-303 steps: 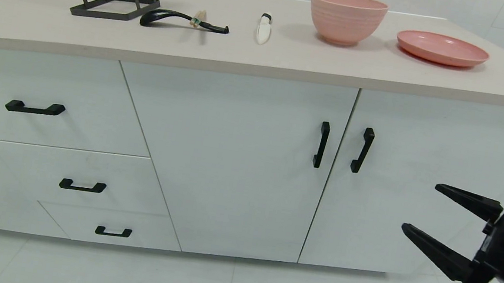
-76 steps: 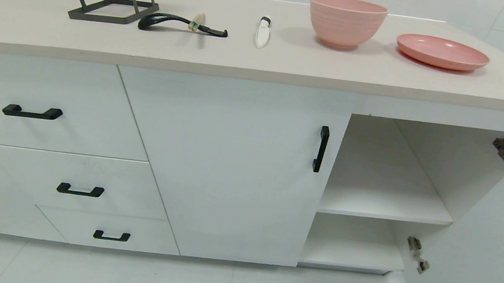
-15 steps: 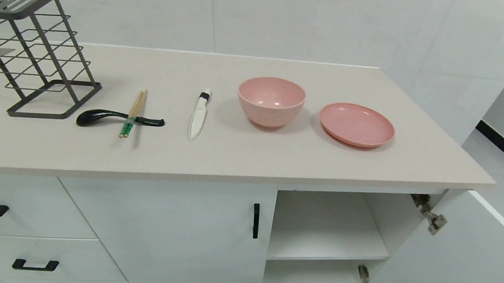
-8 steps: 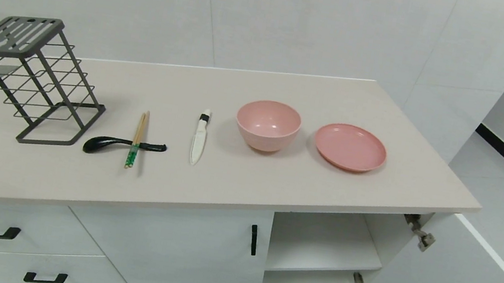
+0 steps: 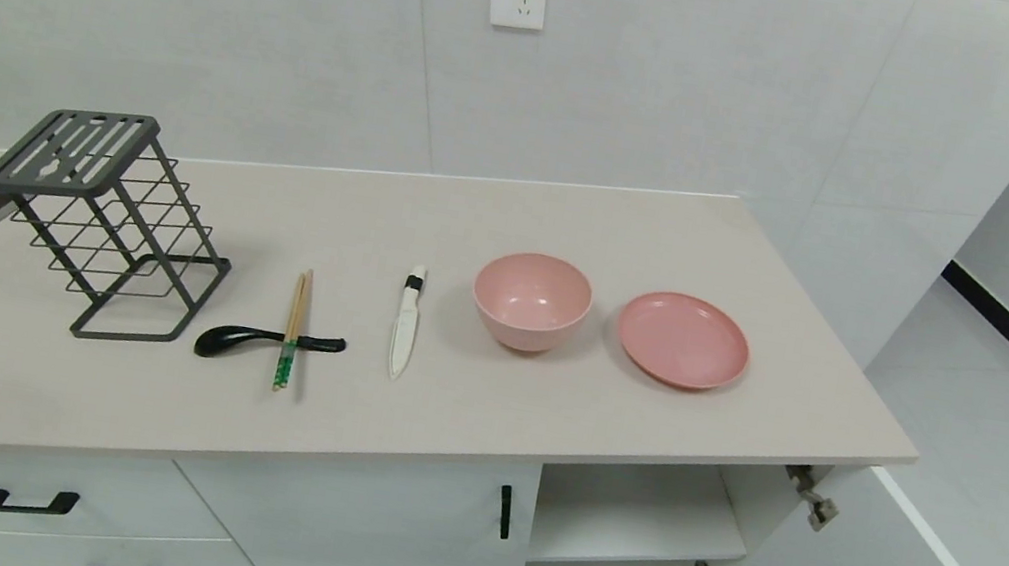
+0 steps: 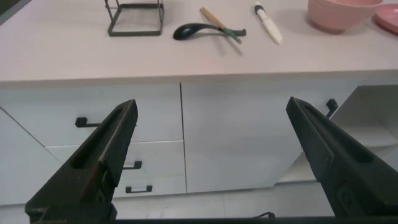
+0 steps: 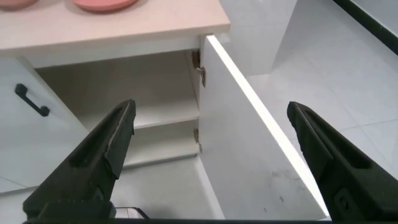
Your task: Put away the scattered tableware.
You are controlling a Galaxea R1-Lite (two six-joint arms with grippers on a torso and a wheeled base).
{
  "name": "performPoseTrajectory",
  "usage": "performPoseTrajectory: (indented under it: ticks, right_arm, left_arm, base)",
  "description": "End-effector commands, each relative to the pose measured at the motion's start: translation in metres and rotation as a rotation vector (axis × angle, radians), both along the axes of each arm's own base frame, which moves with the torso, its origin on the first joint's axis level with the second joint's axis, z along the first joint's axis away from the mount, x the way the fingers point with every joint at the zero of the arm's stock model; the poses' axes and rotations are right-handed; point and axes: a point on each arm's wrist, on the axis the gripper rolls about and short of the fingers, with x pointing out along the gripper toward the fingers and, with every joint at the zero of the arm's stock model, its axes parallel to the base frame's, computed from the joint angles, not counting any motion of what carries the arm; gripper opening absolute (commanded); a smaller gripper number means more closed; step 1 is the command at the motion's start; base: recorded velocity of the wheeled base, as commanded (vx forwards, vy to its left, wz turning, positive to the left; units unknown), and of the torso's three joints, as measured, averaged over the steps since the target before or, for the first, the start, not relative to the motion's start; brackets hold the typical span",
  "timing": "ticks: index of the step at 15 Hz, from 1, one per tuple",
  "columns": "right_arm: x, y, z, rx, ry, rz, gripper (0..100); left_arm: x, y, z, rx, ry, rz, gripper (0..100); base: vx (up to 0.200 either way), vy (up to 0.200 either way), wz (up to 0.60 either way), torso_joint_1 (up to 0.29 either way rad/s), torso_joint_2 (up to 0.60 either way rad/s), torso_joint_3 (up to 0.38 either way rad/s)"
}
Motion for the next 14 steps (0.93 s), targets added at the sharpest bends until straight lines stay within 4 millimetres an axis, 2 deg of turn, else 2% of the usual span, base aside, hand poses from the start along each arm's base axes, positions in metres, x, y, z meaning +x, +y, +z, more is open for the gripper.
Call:
performPoseTrajectory:
  ticks: [1,2,6,14]
  right_arm:
    - [0.0001,0.0000,0.0000,-0.001,0.001,0.001,100]
    - [0.0001,0.0000,0.0000,0.001,0.000,0.000,100]
    - [0.0001,0.0000,0.0000,0.001,0.001,-0.001,100]
    - [0.0001,0.0000,0.0000,-0.002,0.001,0.001,100]
  left_arm:
    - [0.0001,0.0000,-0.0002,0.000,0.003,0.001,100]
    - [0.0001,0.0000,-0.0002,-0.002,0.003,0.001,100]
    - [0.0001,0.0000,-0.0002,0.000,0.003,0.001,100]
    - [0.0001,0.0000,-0.0002,0.000,0.003,0.001,100]
  base:
    - [0.000,0.000,0.00,0.188,-0.36,-0.173]
    - [0.000,0.000,0.00,0.100,-0.19,-0.095]
    - [0.200,0.000,0.00,0.032,-0.05,-0.027]
    - [0.000,0.000,0.00,0.000,0.00,0.000]
